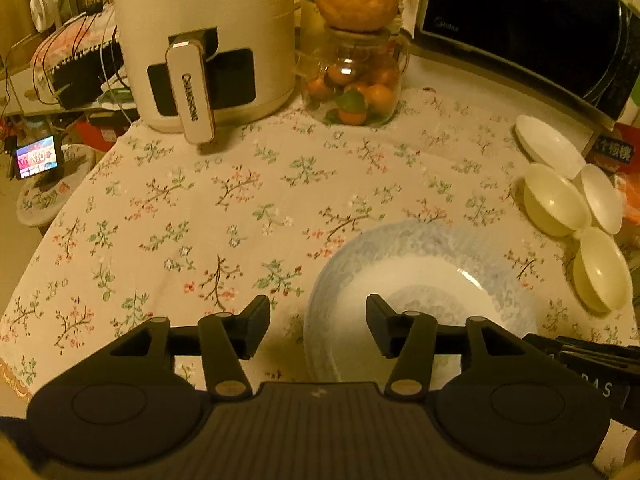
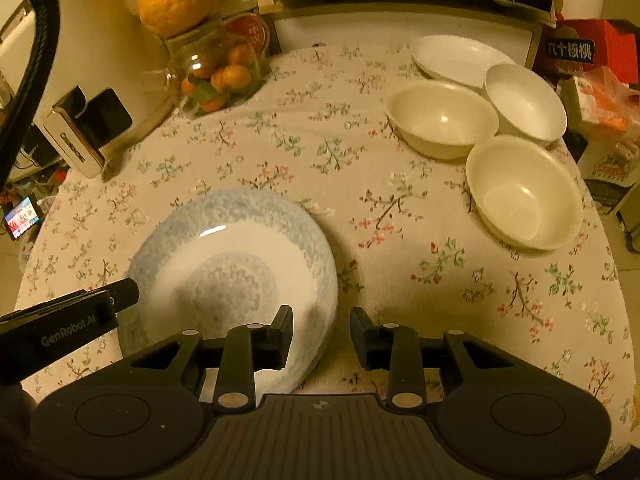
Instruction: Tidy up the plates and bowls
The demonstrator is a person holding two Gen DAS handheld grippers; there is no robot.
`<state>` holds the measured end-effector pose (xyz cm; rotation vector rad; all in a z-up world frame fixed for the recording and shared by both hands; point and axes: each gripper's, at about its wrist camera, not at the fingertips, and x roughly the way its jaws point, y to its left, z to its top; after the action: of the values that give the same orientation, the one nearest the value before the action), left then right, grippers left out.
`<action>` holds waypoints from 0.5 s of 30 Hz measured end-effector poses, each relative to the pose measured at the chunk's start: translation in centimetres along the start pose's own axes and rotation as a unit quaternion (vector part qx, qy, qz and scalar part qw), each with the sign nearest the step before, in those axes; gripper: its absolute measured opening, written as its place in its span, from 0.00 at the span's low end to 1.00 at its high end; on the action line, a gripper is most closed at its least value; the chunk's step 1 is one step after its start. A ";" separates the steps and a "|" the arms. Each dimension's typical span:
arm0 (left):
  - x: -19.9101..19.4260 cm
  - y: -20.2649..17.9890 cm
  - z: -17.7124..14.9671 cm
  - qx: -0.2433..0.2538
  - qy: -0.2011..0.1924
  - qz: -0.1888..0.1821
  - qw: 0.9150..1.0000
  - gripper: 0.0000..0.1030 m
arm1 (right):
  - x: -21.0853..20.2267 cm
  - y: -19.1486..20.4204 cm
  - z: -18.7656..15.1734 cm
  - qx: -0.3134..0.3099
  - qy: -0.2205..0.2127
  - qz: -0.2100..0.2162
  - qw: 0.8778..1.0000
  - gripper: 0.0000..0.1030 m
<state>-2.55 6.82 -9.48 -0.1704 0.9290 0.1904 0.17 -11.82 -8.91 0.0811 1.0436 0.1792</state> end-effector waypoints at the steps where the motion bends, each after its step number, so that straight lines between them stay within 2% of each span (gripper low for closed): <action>1: -0.1 -0.1 0.2 0.003 -0.002 -0.004 1.000 0.56 | -0.2 -0.1 0.2 -0.004 -0.005 0.000 1.000 0.30; 6: -0.8 -1.0 1.1 0.014 -0.016 -0.010 1.000 0.66 | -1.5 -0.2 1.0 -0.038 -0.043 -0.009 0.998 0.35; 11: -1.4 -1.9 2.2 0.027 -0.026 -0.024 0.999 0.79 | -2.3 -1.0 2.1 -0.053 -0.062 -0.010 0.997 0.39; 14: -1.7 -2.5 2.7 0.032 -0.038 -0.028 0.998 0.86 | -2.7 -1.7 2.7 -0.048 -0.069 -0.010 0.996 0.47; 15: -1.7 -2.7 2.8 0.032 -0.041 -0.028 0.998 0.89 | -2.8 -2.0 2.9 -0.045 -0.071 -0.012 0.996 0.52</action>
<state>-0.73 4.69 -6.27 -0.1284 0.8464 0.1159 1.58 -14.24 -5.39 -0.0005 0.8937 0.1961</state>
